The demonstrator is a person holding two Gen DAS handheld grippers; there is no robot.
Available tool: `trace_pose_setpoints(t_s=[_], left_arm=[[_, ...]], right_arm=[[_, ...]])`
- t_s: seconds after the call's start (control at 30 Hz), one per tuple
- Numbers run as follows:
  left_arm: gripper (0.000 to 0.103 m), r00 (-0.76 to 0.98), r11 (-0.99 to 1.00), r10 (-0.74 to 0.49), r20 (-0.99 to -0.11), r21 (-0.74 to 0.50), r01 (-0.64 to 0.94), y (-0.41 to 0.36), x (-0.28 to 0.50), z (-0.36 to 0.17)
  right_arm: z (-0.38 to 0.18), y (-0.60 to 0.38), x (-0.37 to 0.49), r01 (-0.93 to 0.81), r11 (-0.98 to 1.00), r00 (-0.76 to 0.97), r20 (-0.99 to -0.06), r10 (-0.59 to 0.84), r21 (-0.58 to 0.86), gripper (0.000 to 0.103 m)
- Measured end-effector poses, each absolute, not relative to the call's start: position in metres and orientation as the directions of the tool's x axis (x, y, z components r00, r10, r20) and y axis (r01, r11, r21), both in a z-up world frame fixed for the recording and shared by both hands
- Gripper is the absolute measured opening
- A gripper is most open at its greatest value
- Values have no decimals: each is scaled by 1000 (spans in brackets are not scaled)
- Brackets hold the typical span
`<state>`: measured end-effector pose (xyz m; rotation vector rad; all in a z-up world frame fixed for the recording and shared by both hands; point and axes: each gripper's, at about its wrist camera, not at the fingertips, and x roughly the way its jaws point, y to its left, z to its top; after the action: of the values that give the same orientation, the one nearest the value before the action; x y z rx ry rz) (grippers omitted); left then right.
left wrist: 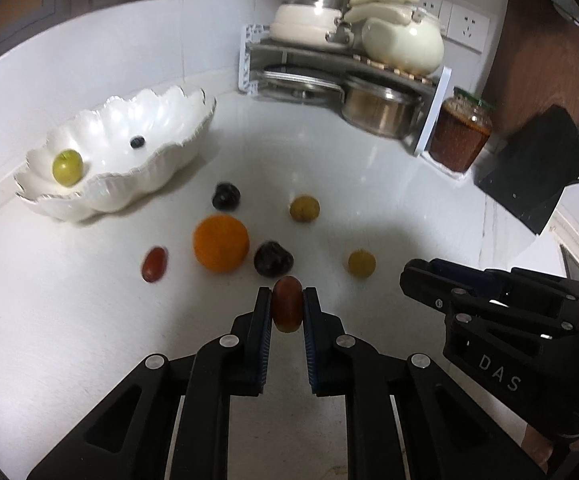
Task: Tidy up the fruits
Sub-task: 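Carry the red date and dark plum over the white bowl with both tools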
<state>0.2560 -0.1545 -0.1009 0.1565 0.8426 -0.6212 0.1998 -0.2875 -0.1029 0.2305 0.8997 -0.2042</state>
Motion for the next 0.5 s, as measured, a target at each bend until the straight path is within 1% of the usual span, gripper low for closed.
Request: trace_pose_setpoints(t_s=[0.5], left_arm=[[16, 601, 841, -456, -656, -98, 532, -130, 261, -49]], right_arm=[[-56, -266, 208, 227, 966, 693, -717, -73, 121, 23]])
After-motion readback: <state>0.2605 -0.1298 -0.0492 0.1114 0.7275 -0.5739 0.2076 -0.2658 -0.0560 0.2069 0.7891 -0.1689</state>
